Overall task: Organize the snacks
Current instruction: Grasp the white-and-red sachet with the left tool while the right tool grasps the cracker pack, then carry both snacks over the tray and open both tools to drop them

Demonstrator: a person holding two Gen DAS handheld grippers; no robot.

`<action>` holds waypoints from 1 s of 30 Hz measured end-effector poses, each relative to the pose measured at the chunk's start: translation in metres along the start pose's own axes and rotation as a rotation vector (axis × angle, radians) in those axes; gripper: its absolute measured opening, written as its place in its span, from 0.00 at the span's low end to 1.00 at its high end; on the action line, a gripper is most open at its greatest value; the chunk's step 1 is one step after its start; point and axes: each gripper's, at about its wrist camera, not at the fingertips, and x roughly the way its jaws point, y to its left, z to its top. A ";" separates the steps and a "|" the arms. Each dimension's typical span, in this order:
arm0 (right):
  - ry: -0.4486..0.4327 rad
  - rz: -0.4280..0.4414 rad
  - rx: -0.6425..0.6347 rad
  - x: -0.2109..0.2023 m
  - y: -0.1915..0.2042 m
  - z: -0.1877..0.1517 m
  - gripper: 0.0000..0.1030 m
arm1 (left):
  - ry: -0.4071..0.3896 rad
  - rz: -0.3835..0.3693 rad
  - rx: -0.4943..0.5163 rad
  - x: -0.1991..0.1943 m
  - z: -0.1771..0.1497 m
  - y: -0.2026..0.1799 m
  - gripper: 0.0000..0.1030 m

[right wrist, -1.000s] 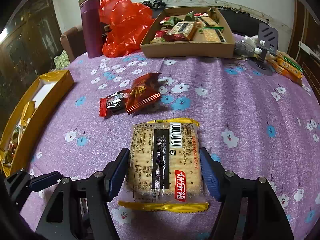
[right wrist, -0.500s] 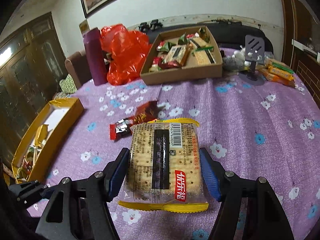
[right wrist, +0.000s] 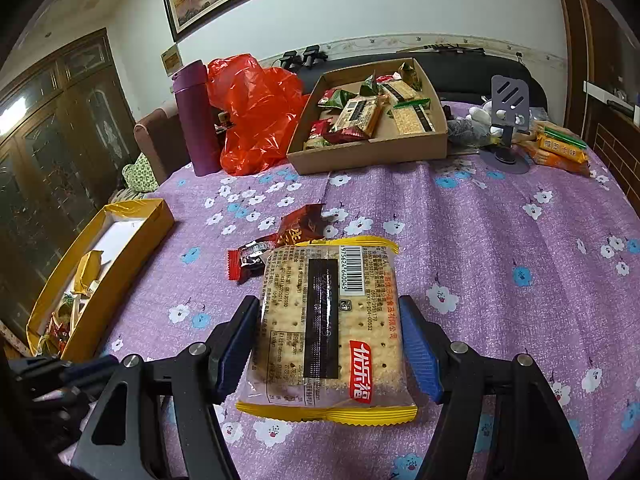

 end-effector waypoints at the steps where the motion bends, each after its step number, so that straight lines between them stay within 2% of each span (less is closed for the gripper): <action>1: -0.001 0.003 0.001 0.000 0.000 0.000 0.68 | 0.021 0.030 -0.003 0.005 -0.002 -0.001 0.56; 2: -0.001 0.005 0.001 0.000 0.000 0.000 0.68 | 0.038 0.048 0.002 0.010 -0.003 -0.003 0.62; 5: 0.000 0.011 -0.003 -0.001 0.001 0.000 0.68 | 0.068 0.058 0.076 0.024 -0.008 -0.019 0.63; 6: 0.001 0.012 -0.005 0.000 0.001 0.000 0.68 | 0.051 0.081 0.119 0.025 -0.009 -0.026 0.58; 7: 0.002 0.013 -0.007 0.000 0.002 0.000 0.68 | 0.036 0.058 0.151 0.024 -0.010 -0.031 0.33; 8: 0.001 0.014 -0.008 0.000 0.002 0.000 0.68 | 0.035 0.020 0.157 0.022 -0.010 -0.033 0.26; 13: -0.011 0.011 -0.030 -0.002 0.007 -0.002 0.68 | 0.016 0.030 0.119 0.014 -0.009 -0.020 0.26; 20: -0.046 0.014 -0.051 -0.007 0.015 -0.006 0.68 | -0.107 0.038 0.007 -0.027 0.004 0.021 0.26; 25: -0.064 0.017 -0.076 -0.016 0.032 -0.006 0.68 | -0.180 0.091 -0.050 -0.056 0.004 0.063 0.26; 30: -0.049 0.090 -0.092 -0.022 0.070 0.006 0.68 | -0.223 0.164 -0.122 -0.079 0.004 0.119 0.26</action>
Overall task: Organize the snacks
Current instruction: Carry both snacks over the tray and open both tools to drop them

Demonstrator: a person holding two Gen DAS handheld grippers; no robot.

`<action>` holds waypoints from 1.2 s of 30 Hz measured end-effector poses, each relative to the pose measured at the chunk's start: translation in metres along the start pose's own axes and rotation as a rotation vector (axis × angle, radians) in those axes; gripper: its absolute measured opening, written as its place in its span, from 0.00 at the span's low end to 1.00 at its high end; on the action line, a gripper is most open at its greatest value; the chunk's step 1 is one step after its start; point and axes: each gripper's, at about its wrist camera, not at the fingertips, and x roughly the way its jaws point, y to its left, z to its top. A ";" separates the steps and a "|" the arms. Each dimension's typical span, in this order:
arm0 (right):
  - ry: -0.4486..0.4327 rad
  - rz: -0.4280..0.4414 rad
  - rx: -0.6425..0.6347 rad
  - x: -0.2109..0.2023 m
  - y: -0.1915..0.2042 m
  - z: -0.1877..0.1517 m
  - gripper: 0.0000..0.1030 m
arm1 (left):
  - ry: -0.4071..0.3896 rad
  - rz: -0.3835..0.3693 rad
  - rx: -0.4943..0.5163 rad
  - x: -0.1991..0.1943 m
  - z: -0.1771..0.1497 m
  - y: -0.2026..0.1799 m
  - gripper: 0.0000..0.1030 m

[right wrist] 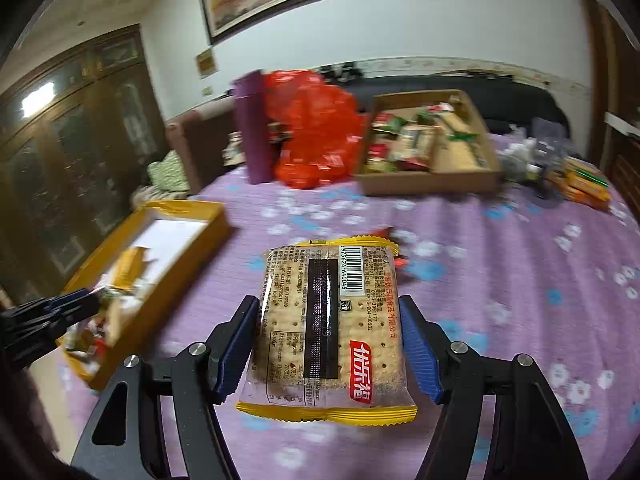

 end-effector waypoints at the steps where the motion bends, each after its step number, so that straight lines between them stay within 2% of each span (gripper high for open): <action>1: 0.006 0.018 -0.009 0.002 0.010 0.005 0.68 | -0.005 0.014 -0.012 0.000 0.002 0.012 0.26; 5: 0.040 0.101 -0.049 0.013 0.058 0.024 0.68 | -0.008 0.069 -0.037 0.006 0.012 0.048 0.27; 9: 0.097 0.178 -0.086 0.036 0.112 0.036 0.67 | 0.018 0.081 -0.087 0.024 0.019 0.080 0.27; 14: 0.169 0.207 -0.145 0.075 0.170 0.037 0.67 | 0.046 0.086 -0.137 0.041 0.020 0.107 0.27; 18: 0.223 0.210 -0.164 0.106 0.197 0.033 0.67 | 0.057 0.064 -0.162 0.046 0.015 0.116 0.28; 20: 0.241 0.209 -0.166 0.120 0.204 0.032 0.67 | 0.053 0.050 -0.171 0.044 0.012 0.119 0.29; 23: 0.270 0.227 -0.159 0.138 0.210 0.029 0.68 | 0.032 0.047 -0.171 0.034 0.009 0.118 0.37; 25: 0.261 0.225 -0.153 0.142 0.211 0.030 0.68 | 0.008 0.053 -0.165 0.025 0.007 0.114 0.51; 28: 0.239 0.231 -0.147 0.137 0.209 0.031 0.68 | -0.025 0.075 -0.161 0.010 0.006 0.106 0.65; 30: 0.221 0.230 -0.142 0.127 0.204 0.032 0.68 | -0.039 0.093 -0.155 0.003 0.005 0.097 0.70; 36: 0.177 0.218 -0.125 0.093 0.177 0.027 0.68 | -0.060 0.080 -0.122 -0.018 -0.003 0.063 0.73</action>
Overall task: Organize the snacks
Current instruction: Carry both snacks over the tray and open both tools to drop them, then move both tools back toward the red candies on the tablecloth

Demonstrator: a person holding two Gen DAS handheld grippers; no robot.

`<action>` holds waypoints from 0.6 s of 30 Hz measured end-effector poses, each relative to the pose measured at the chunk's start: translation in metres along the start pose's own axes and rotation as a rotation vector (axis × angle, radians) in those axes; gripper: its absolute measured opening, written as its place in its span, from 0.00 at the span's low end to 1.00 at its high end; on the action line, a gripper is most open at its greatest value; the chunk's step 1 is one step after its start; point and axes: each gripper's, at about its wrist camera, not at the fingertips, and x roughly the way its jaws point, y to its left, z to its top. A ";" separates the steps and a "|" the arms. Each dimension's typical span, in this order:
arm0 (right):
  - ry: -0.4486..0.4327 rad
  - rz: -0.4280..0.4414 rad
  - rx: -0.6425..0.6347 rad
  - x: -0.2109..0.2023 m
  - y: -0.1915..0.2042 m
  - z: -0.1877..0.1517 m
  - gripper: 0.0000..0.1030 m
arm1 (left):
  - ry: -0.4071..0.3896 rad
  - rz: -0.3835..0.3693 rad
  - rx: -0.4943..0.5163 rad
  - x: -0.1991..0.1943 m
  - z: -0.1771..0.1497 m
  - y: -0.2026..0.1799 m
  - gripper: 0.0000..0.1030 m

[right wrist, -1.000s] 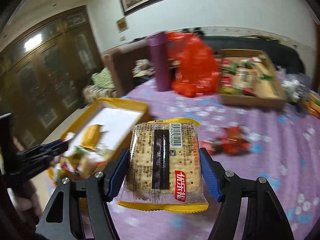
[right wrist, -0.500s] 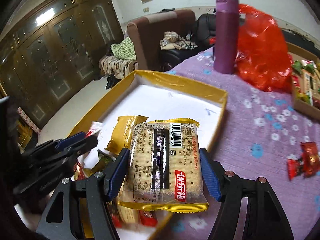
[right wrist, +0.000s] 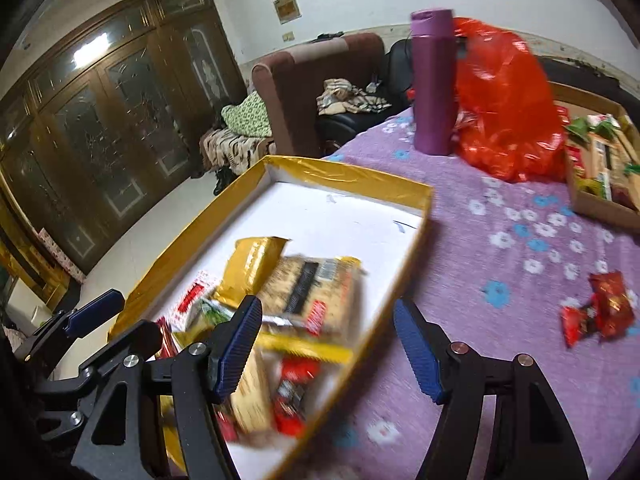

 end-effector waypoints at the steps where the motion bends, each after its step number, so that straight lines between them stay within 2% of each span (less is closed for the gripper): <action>1: -0.003 -0.004 0.004 -0.006 -0.005 -0.004 0.68 | 0.001 0.002 0.013 -0.003 -0.002 -0.007 0.73; 6: -0.027 -0.030 0.030 -0.036 -0.032 -0.023 0.68 | -0.001 0.028 0.106 -0.018 -0.011 -0.043 0.73; 18: -0.098 -0.090 0.160 -0.099 -0.117 -0.056 0.68 | 0.007 0.021 0.244 -0.038 -0.025 -0.109 0.73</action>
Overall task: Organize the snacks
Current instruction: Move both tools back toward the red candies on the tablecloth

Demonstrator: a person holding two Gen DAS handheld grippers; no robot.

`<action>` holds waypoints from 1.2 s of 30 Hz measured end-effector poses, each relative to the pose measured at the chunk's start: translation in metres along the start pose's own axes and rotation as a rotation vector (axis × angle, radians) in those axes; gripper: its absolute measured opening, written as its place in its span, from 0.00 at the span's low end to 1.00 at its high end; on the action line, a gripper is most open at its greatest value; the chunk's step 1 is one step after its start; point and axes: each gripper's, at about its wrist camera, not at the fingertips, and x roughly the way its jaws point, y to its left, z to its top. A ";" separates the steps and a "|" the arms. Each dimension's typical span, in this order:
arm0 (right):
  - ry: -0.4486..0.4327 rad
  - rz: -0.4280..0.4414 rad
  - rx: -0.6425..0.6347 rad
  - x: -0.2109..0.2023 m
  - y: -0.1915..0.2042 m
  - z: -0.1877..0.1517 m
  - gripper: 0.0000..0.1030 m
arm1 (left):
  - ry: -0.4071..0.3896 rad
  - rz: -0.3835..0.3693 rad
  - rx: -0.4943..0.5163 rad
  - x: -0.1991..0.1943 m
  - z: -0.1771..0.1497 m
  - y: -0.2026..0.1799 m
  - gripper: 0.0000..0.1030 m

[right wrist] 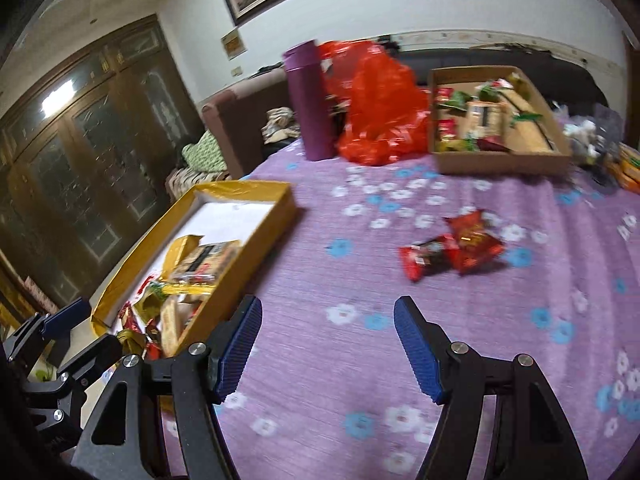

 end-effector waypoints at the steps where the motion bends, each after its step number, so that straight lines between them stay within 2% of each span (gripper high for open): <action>1: -0.003 -0.002 0.009 -0.003 -0.005 0.000 0.68 | 0.000 0.000 0.009 -0.001 0.000 -0.004 0.73; 10: -0.026 -0.033 0.076 -0.021 -0.047 -0.006 0.68 | 0.012 0.001 0.065 -0.003 0.000 -0.032 0.73; 18: -0.026 -0.045 0.098 -0.022 -0.063 -0.009 0.68 | 0.038 -0.009 0.090 0.005 -0.002 -0.045 0.73; 26: -0.026 -0.070 0.126 -0.018 -0.077 -0.007 0.68 | 0.089 -0.080 0.073 0.019 -0.005 -0.046 0.73; 32: -0.075 -0.140 0.215 -0.014 -0.111 0.022 0.70 | 0.088 -0.166 0.050 0.022 -0.008 -0.045 0.73; 36: -0.044 -0.187 0.237 0.015 -0.125 0.048 0.70 | 0.091 -0.194 0.045 0.024 -0.009 -0.042 0.73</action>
